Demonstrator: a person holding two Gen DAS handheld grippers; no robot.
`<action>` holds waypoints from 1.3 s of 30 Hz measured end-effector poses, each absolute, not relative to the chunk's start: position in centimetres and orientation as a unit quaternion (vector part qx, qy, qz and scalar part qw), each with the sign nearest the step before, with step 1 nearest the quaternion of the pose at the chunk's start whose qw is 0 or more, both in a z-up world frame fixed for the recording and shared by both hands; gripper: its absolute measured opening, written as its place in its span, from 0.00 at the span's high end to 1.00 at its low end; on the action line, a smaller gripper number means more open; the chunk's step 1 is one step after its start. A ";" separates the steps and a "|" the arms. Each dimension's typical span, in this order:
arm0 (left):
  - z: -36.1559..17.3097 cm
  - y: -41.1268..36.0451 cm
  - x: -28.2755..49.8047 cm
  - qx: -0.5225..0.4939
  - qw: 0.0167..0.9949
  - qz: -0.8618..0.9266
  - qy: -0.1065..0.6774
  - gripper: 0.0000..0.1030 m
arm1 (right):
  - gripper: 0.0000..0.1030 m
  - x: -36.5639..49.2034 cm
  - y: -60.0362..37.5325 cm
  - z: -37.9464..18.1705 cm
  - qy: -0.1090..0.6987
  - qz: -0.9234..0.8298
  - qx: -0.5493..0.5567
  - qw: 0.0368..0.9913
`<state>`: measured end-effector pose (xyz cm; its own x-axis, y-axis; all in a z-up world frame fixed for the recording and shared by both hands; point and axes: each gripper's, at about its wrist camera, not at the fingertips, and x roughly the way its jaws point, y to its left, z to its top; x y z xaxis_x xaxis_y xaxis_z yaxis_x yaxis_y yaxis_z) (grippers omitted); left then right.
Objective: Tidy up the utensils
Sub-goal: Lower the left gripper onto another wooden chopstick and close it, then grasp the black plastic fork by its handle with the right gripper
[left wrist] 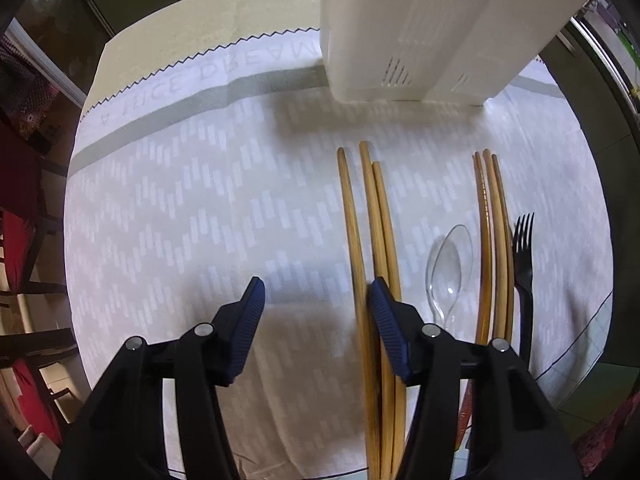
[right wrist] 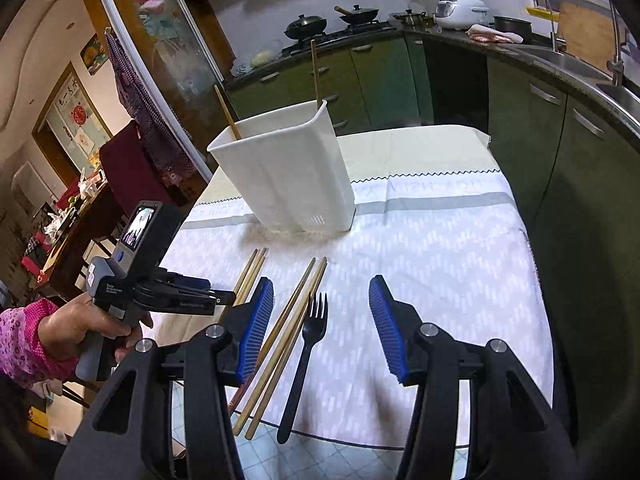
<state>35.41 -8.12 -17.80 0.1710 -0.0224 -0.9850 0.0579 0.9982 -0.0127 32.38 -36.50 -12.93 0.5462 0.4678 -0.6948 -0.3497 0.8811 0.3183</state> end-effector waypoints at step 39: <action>-18.8 -5.7 34.6 0.051 0.757 -0.048 0.649 0.90 | 0.83 39.3 -26.2 -21.0 0.576 0.187 -0.091 0.790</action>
